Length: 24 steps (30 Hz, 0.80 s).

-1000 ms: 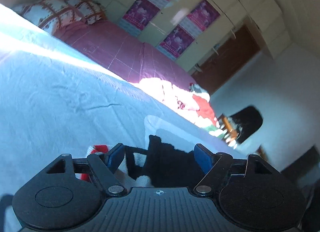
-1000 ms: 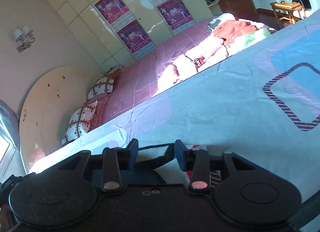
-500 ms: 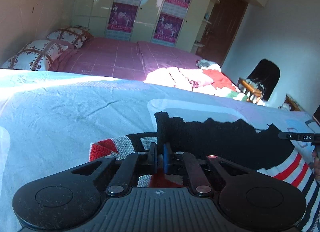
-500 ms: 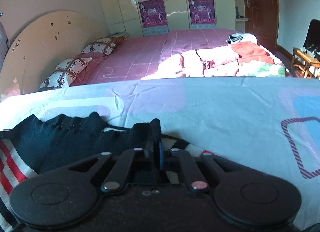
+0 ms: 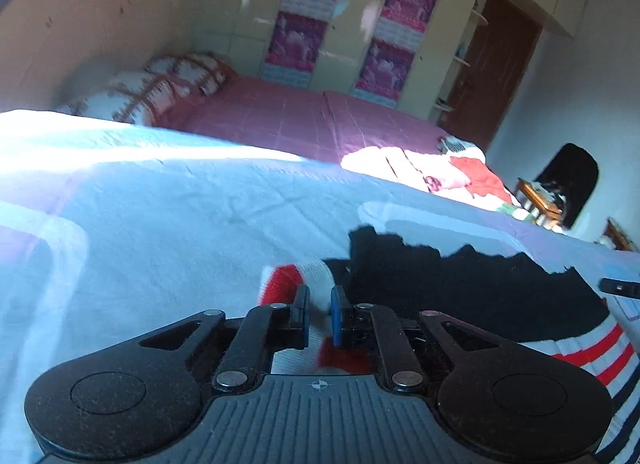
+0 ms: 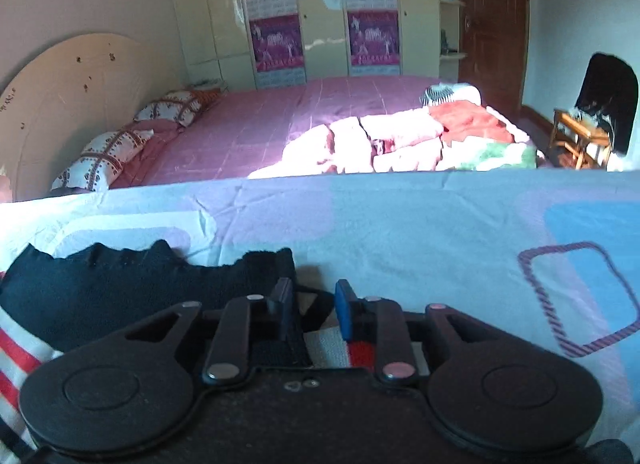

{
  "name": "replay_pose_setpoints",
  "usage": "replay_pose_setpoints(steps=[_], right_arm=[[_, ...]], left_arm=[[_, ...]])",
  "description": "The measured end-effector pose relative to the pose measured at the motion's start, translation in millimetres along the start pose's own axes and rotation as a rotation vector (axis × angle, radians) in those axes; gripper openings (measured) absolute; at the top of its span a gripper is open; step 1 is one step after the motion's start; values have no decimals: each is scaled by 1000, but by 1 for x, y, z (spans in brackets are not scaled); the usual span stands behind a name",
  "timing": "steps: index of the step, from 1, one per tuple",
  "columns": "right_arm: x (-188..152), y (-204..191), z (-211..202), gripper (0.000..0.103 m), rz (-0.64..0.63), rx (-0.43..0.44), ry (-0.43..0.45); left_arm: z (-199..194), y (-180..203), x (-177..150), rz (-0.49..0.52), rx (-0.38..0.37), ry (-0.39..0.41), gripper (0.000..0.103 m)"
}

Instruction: Fold small clothes

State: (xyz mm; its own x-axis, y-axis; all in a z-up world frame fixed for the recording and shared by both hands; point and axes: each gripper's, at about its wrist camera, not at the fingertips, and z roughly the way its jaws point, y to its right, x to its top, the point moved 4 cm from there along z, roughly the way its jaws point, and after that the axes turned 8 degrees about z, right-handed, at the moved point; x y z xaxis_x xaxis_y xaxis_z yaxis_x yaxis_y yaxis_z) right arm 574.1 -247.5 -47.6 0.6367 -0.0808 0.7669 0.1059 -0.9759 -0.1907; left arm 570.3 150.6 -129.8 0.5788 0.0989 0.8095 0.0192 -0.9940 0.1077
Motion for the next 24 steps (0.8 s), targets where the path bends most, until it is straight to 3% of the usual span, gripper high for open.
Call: replay_pose_setpoints(steps=[2,4,6,7,8,9,10,13,15,17,18,19,20,22,24], right_arm=[[-10,-14,-25,24,-22,67,3],[-28,-45,-38,24,-109,138,-12],[-47,-83,-37,23,-211,188,-31],[-53,-99,-33,24,-245,200,-33],[-58,-112,-27,24,-265,202,-40],[-59,-121,-19,24,-268,201,-55],[-60,-126,-13,24,-265,190,-65],[-62,-120,-6,25,-325,127,-73],[-64,-101,-14,27,-402,34,-44],[-64,-60,-24,27,-391,-47,-31],[-62,-41,-29,29,-364,-59,-33],[-61,-24,-35,29,-329,-50,-37],[-60,-15,-40,35,-308,-64,-44],[-56,-14,-51,33,-280,-89,-34],[-58,-31,-72,33,-236,-4,6]], left_arm=[[-23,9,5,33,17,61,12],[-30,38,5,44,-78,59,13],[-24,88,2,166,-144,37,14],[-18,110,1,209,-180,26,27],[-13,127,0,220,-209,13,49],[-4,144,-3,226,-241,-8,59],[2,156,-7,241,-255,-26,61],[9,166,-25,325,-224,-92,61],[-2,144,-32,320,-187,-77,60],[-17,101,-40,272,-143,-61,60],[-23,81,-44,245,-140,-57,59],[-30,65,-46,231,-143,-48,45],[-37,56,-46,220,-127,-48,41],[-50,51,-41,178,-101,-55,42],[-65,63,-36,168,-113,-21,42]])
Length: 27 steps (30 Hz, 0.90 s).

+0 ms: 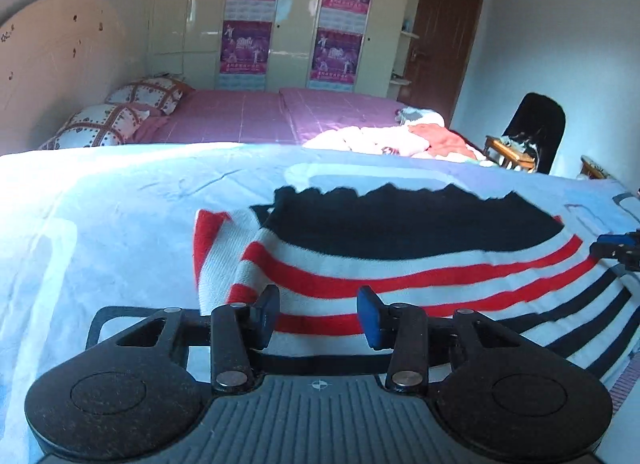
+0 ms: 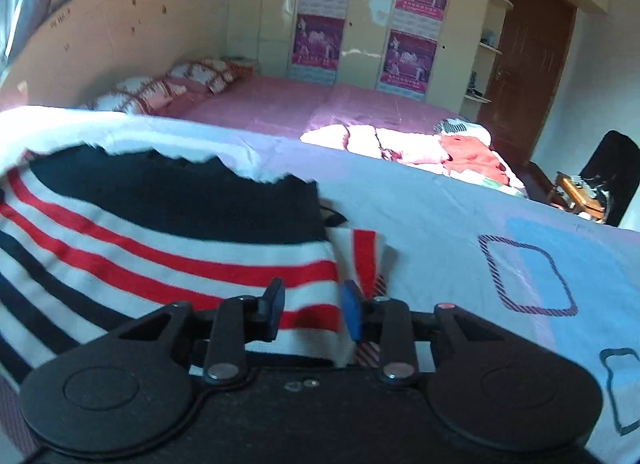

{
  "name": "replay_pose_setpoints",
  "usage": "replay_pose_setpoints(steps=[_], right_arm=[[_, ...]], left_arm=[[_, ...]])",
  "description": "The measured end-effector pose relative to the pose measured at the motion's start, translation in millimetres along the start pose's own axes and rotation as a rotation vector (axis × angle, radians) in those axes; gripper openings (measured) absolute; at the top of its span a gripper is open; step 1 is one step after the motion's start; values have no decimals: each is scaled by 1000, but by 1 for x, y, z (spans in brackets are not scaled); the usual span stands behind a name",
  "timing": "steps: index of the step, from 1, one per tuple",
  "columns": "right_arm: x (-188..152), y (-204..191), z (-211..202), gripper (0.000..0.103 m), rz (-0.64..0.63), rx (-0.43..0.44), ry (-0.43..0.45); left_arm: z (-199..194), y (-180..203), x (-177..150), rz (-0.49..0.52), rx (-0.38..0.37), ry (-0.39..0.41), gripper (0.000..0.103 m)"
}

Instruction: Fold small clothes

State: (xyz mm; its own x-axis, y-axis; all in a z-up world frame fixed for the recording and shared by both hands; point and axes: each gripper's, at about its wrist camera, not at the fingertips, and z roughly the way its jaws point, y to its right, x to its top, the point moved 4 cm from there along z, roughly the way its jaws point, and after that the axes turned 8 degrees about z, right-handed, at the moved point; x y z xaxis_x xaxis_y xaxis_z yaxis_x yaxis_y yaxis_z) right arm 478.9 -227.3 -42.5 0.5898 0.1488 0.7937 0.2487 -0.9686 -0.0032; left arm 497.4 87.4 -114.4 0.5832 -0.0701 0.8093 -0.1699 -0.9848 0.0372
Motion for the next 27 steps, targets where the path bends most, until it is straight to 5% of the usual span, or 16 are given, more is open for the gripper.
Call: replay_pose_setpoints(steps=[5,9,10,14,17,21,23,27], right_arm=[[-19,-94,-26,31,-54,245,-8],[-36,-133,-17,34,-105,240,-61],[-43,-135,-9,35,-118,216,-111],[-50,-129,-23,34,-165,209,-101],[-60,-99,-32,32,-179,128,-99],[-75,-28,-46,32,-84,0,-92],[-83,11,-55,28,41,5,-109],[-74,10,-68,35,64,23,-87]], left_arm=[[-1,81,5,79,-135,-18,42],[15,115,-17,110,-95,-108,43],[10,117,-23,121,-89,-78,44],[-9,106,-26,115,-66,-85,44],[-24,72,-39,91,-5,-85,44],[-53,16,-65,-1,39,-90,43],[-62,2,-74,-43,35,-94,40],[-74,4,-59,-79,81,-42,40]])
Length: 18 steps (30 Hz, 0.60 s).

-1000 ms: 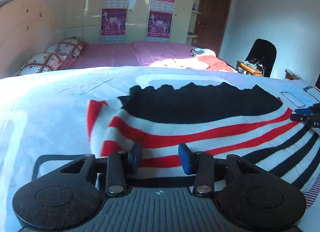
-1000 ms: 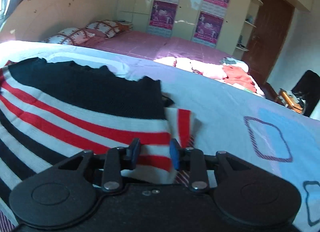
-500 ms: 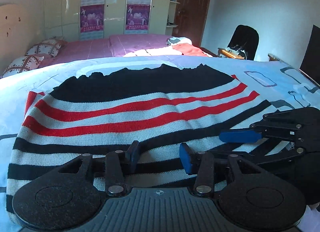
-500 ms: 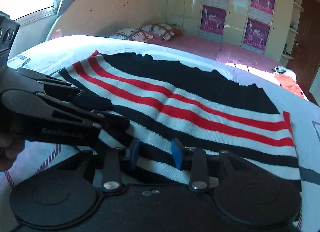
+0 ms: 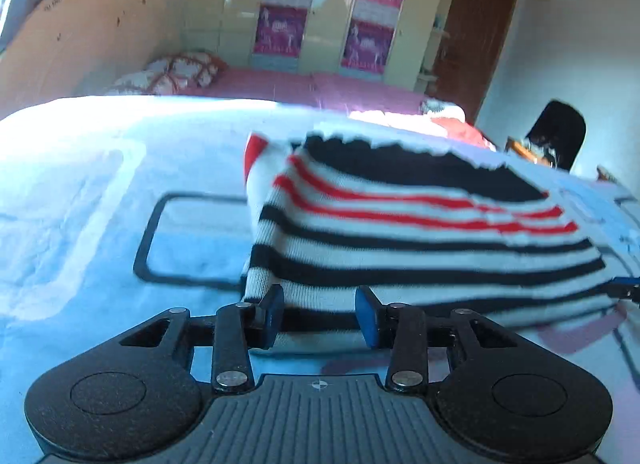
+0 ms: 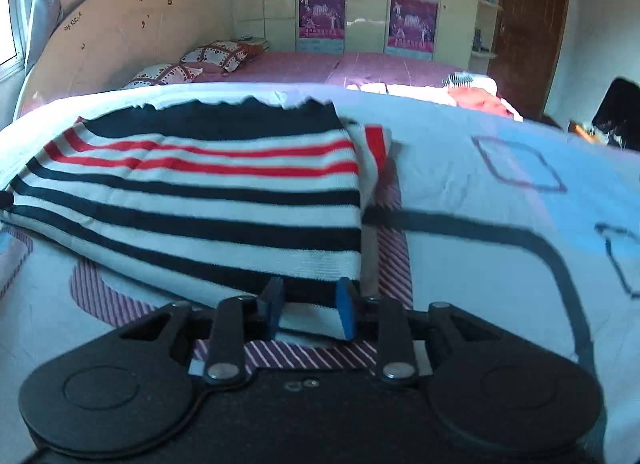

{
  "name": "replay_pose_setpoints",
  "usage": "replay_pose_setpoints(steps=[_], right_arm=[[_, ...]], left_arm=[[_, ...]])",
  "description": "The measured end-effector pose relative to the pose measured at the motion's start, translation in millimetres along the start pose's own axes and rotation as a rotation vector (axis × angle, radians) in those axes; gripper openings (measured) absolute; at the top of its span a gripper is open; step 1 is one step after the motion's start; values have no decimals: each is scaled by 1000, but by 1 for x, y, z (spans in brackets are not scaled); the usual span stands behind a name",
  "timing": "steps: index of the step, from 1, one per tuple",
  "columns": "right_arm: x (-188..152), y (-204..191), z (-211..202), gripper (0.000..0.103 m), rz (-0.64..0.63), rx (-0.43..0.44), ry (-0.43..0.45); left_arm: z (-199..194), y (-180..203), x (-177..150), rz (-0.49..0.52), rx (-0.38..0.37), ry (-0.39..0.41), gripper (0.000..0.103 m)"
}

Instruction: Fold small clothes

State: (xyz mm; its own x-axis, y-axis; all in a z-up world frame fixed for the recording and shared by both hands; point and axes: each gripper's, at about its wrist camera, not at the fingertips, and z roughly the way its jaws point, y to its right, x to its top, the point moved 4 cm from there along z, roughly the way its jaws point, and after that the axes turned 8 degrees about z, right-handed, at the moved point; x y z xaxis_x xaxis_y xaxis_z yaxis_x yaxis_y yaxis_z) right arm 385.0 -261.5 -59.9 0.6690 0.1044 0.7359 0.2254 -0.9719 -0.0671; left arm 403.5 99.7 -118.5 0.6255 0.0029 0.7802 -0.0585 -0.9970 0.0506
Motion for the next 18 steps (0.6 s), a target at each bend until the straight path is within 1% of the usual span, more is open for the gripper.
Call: replay_pose_setpoints(steps=[1,2,3,5,6,8,9,10,11,12,13,14,15,16,17,18], right_arm=[[6,-10,-4,36,-16,18,42],[12,-19,-5,36,-24,36,68],[17,-26,-1,36,-25,38,71],[32,-37,12,35,-7,57,74],[37,-41,19,35,-1,70,76],[43,-47,35,35,-10,64,59],[43,-46,45,34,-17,55,30],[40,-41,57,34,-36,15,-8],[36,-31,65,31,-40,-27,-27],[35,-22,65,29,-9,6,-21],[36,-15,63,27,15,24,-27],[39,-15,60,31,3,13,-24],[43,-16,57,38,-17,-9,8],[48,-18,54,38,-27,-21,58],[54,-18,55,36,-8,-4,76],[60,-16,59,36,26,16,74]], left_arm=[[0,6,6,25,12,18,43],[4,11,12,43,20,25,52],[10,15,17,49,19,26,55],[24,19,30,62,26,45,55],[33,20,36,61,25,41,55],[56,15,39,61,35,-2,55],[69,10,37,60,48,-49,55],[78,2,33,47,54,-68,54],[77,-5,32,17,43,-48,46],[76,-9,33,2,47,-54,39],[72,-10,36,15,65,-54,32],[67,-11,41,10,68,-27,32],[65,-12,46,3,71,-2,32],[67,-13,51,6,76,11,32],[73,-14,56,7,77,10,32],[82,-15,59,6,80,-4,32]])
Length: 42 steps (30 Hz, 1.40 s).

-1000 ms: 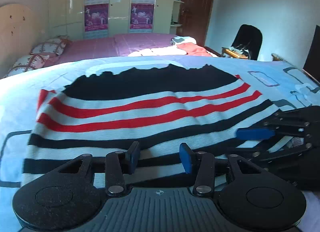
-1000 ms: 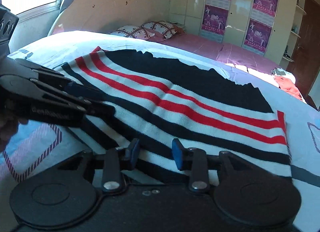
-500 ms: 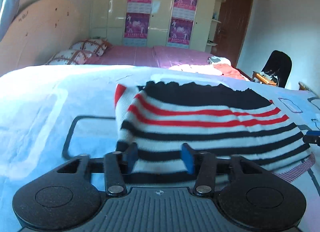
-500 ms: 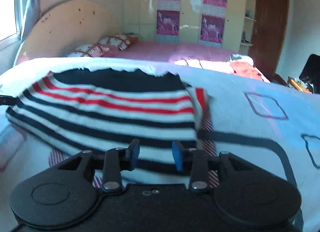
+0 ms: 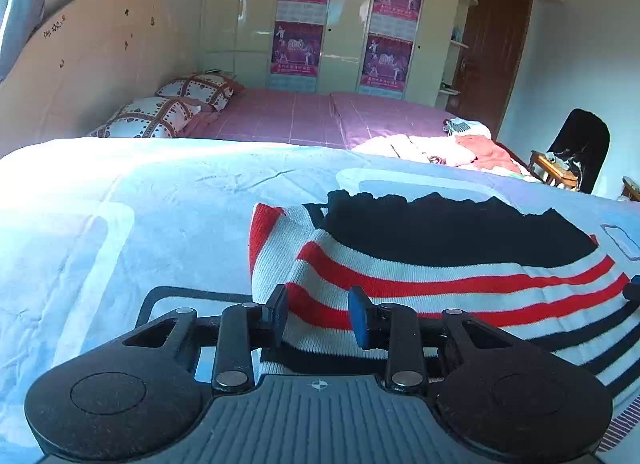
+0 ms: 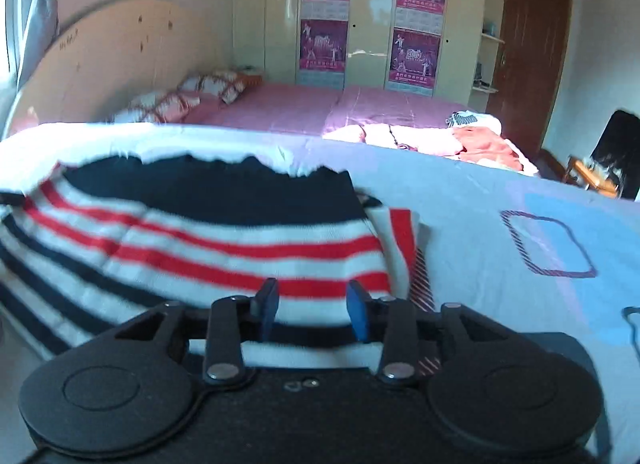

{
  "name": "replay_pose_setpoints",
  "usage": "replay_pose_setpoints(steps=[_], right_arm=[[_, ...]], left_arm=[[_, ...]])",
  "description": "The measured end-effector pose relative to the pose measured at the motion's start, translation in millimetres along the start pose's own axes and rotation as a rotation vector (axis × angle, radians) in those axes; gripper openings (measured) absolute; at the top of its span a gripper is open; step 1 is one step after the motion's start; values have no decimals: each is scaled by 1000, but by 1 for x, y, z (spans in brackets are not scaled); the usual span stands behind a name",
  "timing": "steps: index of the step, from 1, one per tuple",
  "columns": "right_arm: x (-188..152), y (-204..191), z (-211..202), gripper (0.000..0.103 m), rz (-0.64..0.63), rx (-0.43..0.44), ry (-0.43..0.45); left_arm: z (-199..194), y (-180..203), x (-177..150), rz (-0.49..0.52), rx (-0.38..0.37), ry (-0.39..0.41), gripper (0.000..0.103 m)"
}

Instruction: Fold small clothes

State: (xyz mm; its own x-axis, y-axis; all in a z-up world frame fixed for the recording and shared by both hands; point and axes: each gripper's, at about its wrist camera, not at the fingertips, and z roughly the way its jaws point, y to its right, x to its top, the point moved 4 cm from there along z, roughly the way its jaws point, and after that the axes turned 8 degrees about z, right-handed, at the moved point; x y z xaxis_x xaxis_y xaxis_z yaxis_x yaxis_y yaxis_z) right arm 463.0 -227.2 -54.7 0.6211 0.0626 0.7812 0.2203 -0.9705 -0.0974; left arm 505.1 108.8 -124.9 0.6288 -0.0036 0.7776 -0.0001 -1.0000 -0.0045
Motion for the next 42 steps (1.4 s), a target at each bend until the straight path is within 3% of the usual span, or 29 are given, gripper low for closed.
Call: replay_pose_setpoints(steps=[3,5,7,8,14,17,19,21,24,29,42], right_arm=[[7,5,19,34,43,-5,-23],[0,12,34,34,22,-49,-68],[-3,17,33,33,13,-31,-48],[-4,18,33,33,2,-31,-45],[-7,25,24,33,-10,-35,-40],[-5,24,11,37,-24,-59,-43],[-2,25,-14,39,-12,-67,5],[-9,24,-35,38,22,-11,17],[-34,11,-46,35,-37,38,-10],[-64,17,-42,33,-20,7,-54],[-66,22,-45,32,-25,-5,-75]], left_arm=[[27,-2,-3,30,28,-55,33],[32,-7,-7,33,42,-47,55],[34,-19,-12,-12,47,-46,69],[35,-24,-15,-37,32,-43,71],[26,-28,-20,22,51,-32,72],[7,-40,-20,2,112,-19,72],[-17,-49,-24,-31,193,14,72],[-34,-53,-33,-81,162,24,72],[-36,-46,-52,-115,90,-27,72],[-34,-36,-68,-109,108,-49,72],[-43,-30,-69,-16,155,-89,73]])
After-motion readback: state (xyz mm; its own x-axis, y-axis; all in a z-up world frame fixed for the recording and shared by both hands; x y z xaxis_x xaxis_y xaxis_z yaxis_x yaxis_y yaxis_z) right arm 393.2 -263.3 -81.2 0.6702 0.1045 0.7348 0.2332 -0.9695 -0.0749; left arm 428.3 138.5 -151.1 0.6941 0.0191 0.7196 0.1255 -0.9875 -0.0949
